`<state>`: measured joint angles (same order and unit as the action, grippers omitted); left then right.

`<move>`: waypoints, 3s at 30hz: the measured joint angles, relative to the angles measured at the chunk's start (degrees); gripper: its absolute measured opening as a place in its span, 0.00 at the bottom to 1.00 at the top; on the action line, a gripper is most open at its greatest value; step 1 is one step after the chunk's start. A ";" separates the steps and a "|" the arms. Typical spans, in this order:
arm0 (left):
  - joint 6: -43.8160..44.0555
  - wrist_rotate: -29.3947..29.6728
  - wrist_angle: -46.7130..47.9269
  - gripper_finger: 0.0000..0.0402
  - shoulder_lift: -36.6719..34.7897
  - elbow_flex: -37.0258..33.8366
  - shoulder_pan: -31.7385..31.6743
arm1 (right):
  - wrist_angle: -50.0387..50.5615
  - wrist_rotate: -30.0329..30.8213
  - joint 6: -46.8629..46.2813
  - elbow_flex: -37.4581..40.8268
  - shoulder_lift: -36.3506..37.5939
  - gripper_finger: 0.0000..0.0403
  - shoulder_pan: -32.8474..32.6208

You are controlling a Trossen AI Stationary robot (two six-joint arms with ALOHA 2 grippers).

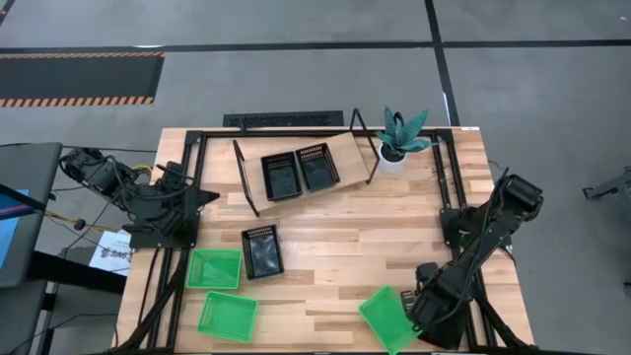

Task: Stack baskets on shelf by color
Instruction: Stack the black basket on the right black basket

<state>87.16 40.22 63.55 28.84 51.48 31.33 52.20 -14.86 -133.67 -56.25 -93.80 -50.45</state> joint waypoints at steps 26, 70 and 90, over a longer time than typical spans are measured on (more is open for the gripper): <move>-5.08 -0.38 0.57 0.56 0.00 0.00 0.02 | 4.20 -1.94 -0.48 -6.33 -0.14 0.46 3.44; -3.38 0.97 4.93 0.56 -0.02 0.00 0.00 | 10.80 20.25 62.12 -22.78 2.56 0.01 44.22; -3.35 1.12 4.98 0.56 0.00 0.00 0.00 | 12.77 27.15 93.55 -65.02 -26.23 0.01 61.99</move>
<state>83.81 41.34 68.53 28.84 51.48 31.33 64.97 12.29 -40.12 -121.27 -120.03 11.54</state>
